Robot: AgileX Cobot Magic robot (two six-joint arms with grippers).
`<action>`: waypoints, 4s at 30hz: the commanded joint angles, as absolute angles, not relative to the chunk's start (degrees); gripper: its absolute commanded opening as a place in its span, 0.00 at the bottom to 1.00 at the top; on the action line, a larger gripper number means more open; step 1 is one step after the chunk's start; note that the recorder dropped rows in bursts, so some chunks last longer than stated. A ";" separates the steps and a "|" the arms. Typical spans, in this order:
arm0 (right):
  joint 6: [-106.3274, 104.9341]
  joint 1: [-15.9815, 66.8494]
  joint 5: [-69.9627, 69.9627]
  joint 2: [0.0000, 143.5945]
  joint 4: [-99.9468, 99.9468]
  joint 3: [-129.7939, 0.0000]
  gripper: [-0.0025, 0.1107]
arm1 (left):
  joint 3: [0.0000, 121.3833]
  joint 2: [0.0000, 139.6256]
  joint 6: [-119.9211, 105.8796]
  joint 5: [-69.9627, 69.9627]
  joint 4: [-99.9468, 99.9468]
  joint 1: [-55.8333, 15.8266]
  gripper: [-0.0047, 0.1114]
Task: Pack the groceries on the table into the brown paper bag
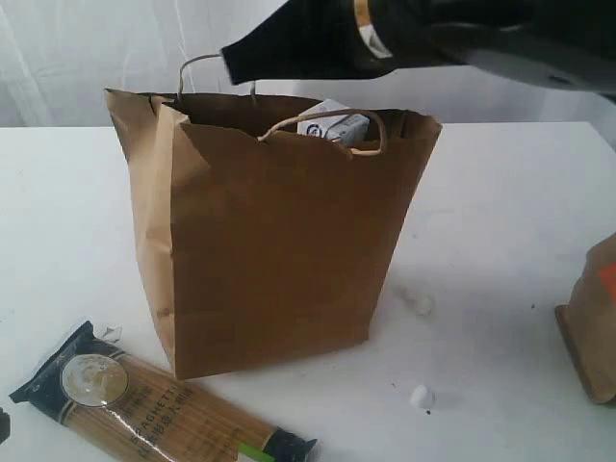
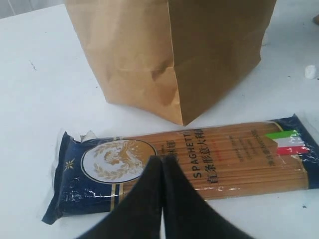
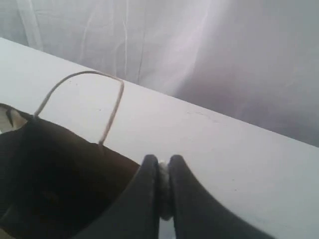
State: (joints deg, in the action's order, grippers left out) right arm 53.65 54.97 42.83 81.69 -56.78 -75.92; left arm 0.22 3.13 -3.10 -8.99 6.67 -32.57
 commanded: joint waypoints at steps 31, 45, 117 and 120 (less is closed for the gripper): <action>47.61 51.40 43.39 77.38 -53.81 -80.25 0.38 | 0.00 2.66 -2.82 -8.98 6.78 -32.74 0.04; 44.59 51.40 68.63 56.19 -55.96 -73.83 0.38 | 0.00 2.66 -2.82 -8.98 6.78 -32.74 0.04; 60.50 49.49 30.47 96.59 -29.86 -35.30 0.02 | 0.00 2.66 -2.82 -8.98 6.78 -32.74 0.04; 60.32 51.82 30.47 93.39 -28.91 -35.30 0.02 | 0.00 2.66 -2.82 -8.98 6.78 -32.74 0.04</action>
State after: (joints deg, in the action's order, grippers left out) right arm 60.42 50.01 28.12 94.69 -33.03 -36.93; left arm 0.22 3.13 -3.10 -8.99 6.58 -32.57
